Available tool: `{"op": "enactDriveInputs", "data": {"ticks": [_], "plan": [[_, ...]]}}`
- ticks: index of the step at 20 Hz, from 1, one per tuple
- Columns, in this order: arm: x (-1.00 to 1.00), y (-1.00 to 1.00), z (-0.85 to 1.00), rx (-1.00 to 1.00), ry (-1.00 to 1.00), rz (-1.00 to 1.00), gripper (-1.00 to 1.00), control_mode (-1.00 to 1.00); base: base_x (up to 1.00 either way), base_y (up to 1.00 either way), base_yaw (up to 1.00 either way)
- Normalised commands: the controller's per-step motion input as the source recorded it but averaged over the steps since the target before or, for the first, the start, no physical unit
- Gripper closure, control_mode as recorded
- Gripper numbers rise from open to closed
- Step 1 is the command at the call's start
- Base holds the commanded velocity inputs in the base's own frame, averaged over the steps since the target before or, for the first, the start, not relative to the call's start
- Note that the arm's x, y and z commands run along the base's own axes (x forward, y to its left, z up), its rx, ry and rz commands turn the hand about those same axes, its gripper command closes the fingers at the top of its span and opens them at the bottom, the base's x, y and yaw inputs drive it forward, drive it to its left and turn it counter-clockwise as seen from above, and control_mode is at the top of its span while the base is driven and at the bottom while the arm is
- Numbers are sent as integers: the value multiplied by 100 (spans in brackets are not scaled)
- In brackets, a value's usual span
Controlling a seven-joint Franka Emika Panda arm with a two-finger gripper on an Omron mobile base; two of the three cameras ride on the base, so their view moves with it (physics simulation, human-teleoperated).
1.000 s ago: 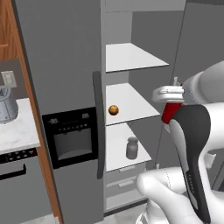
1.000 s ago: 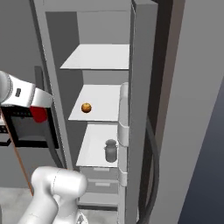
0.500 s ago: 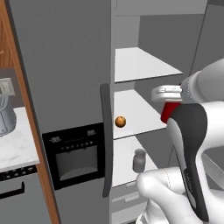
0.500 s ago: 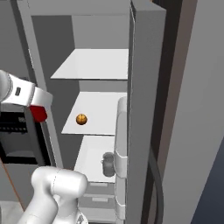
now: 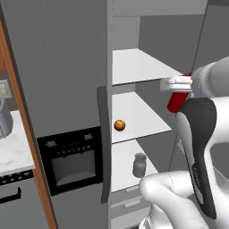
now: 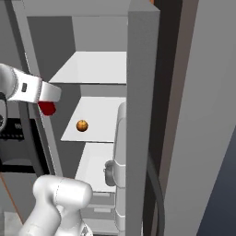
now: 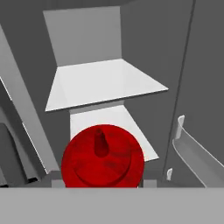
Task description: Place the mayonnaise and ketchup from the counter to the top shelf of the fridge. If the existing items in the fridge are on the top shelf, move them to other shelves.
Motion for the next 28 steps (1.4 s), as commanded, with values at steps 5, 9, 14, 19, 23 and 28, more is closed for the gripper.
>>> {"op": "enactDriveInputs", "data": {"ticks": [5, 9, 14, 19, 23, 28], "plan": [[56, -22, 39, -2, -19, 0, 100, -100, 0, 0, 0], [85, -8, 11, -2, -15, 3, 100, -100, 0, 0, 0], [98, -8, 0, -2, -2, 1, 100, -100, 0, 0, 0], [100, -8, 0, -1, 0, 1, 100, -100, 0, 0, 0], [91, -12, 0, 0, 2, 1, 100, -100, 0, 0, 0], [79, -12, -1, 0, 5, 0, 100, -100, 0, 0, 0]]}}
